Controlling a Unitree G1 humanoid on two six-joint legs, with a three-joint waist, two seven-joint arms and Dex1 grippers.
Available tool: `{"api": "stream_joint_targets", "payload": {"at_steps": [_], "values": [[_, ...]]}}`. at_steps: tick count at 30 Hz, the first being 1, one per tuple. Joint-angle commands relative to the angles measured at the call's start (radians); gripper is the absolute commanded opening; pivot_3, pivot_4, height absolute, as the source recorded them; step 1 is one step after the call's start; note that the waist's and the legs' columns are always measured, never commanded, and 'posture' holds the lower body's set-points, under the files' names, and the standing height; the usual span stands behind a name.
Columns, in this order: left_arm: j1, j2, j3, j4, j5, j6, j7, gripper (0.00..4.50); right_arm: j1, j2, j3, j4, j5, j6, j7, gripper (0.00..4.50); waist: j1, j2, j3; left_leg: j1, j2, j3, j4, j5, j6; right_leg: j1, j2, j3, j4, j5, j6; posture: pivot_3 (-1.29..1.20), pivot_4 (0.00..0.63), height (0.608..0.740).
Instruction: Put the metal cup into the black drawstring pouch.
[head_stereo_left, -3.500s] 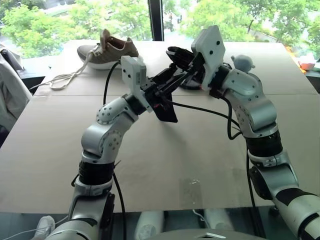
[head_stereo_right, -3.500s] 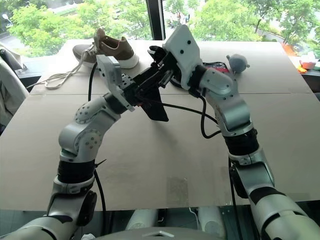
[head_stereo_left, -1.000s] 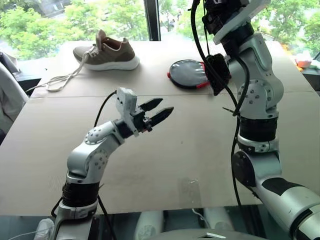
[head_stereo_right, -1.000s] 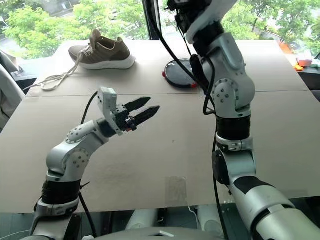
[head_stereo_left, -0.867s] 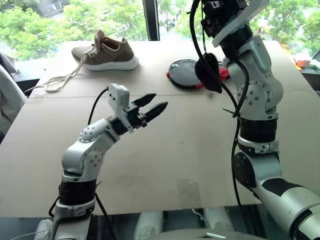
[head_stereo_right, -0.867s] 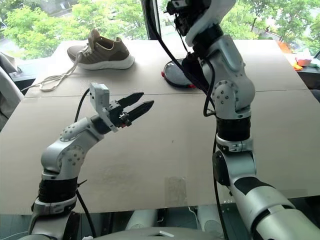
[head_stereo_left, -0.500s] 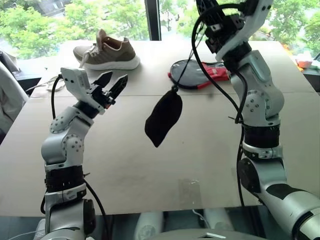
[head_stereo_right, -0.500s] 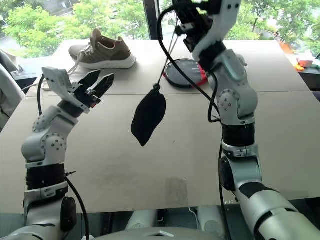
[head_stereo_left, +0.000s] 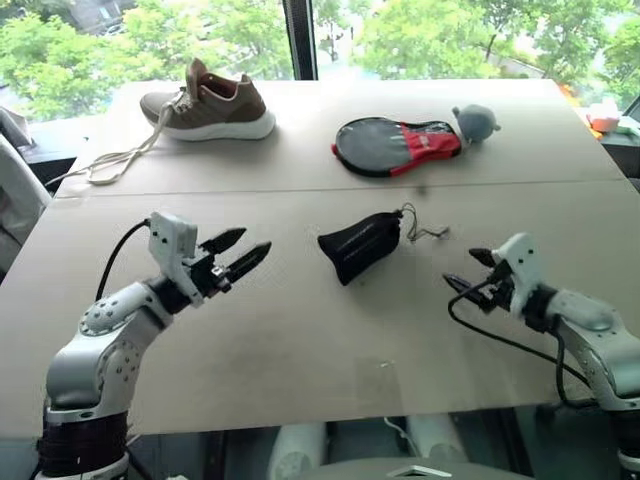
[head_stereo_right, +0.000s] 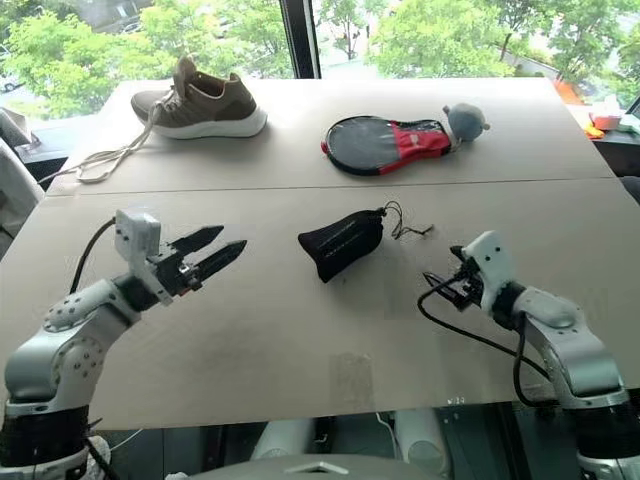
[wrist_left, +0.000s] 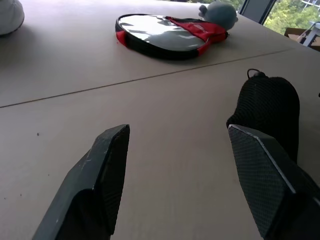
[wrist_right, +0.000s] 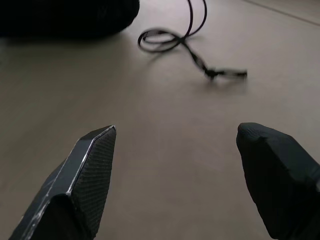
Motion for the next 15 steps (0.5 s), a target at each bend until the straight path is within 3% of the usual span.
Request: {"api": "stream_joint_targets", "payload": {"at_steps": [1,7,10,15], "values": [[0.049,0.06,-0.008,-0.036,0.037,-0.011,-0.055,3.25,0.077,-0.02,-0.111,-0.036,0.054,-0.106,0.104,3.68,0.003,0.0,0.0,0.0,0.001,0.001,0.001,0.0,0.0,0.0,0.001,0.0,0.0,0.0,0.0,0.0,0.15,0.74],[0.156,0.071,-0.021,-0.135,0.064,-0.002,-0.041,3.25,0.198,-0.007,-0.258,0.025,0.16,-0.275,0.302,3.68,0.008,-0.001,0.0,0.01,0.002,-0.001,0.002,0.0,0.0,0.012,0.0,0.001,-0.002,-0.002,0.004,0.0,0.15,0.74],[0.242,0.05,-0.013,-0.208,0.077,-0.047,-0.046,3.25,0.238,-0.029,-0.313,0.082,0.235,-0.247,0.403,3.68,0.01,-0.001,0.0,0.012,0.002,-0.001,0.001,-0.001,0.001,0.013,-0.001,0.003,-0.003,-0.002,0.003,0.0,0.15,0.74],[0.255,0.029,0.008,-0.226,0.067,-0.019,0.0,3.25,0.23,-0.028,-0.326,0.134,0.228,-0.252,0.425,3.68,0.02,-0.001,0.0,0.013,0.003,-0.001,0.0,-0.001,0.001,0.012,-0.001,0.003,-0.003,-0.002,0.003,0.0,0.15,0.74]]}}
